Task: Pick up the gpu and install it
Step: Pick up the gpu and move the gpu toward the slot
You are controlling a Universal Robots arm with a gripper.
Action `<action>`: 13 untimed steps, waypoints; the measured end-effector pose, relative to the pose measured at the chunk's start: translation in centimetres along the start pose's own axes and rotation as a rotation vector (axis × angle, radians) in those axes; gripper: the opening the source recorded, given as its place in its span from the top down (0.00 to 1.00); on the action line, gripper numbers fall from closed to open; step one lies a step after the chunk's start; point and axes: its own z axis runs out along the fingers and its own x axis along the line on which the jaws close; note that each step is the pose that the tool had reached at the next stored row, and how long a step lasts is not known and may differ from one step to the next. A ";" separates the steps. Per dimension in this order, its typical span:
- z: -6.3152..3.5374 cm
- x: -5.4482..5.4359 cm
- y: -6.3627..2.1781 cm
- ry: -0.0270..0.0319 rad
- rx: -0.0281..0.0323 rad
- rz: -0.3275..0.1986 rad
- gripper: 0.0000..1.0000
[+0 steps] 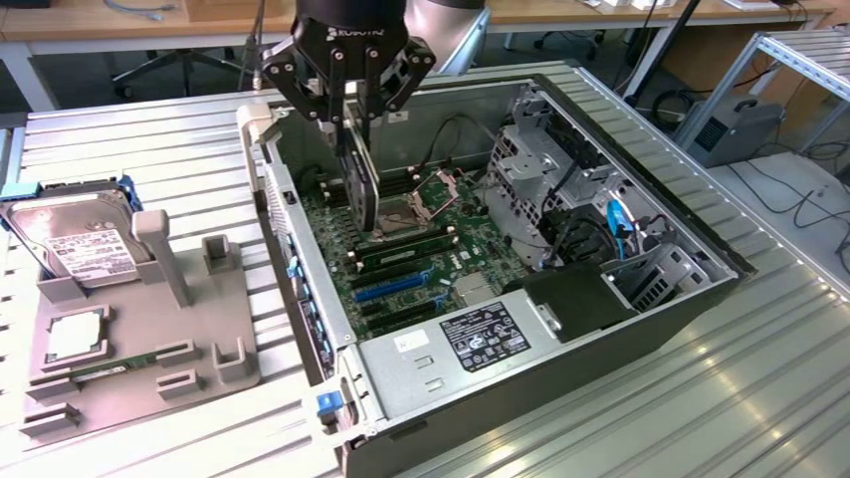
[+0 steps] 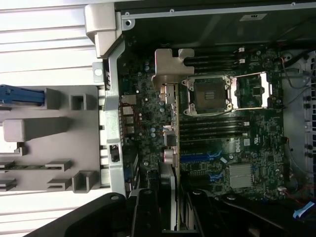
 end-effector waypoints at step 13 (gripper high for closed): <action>0.29 -0.6 0.04 -0.0001 0.0000 0.000 0.73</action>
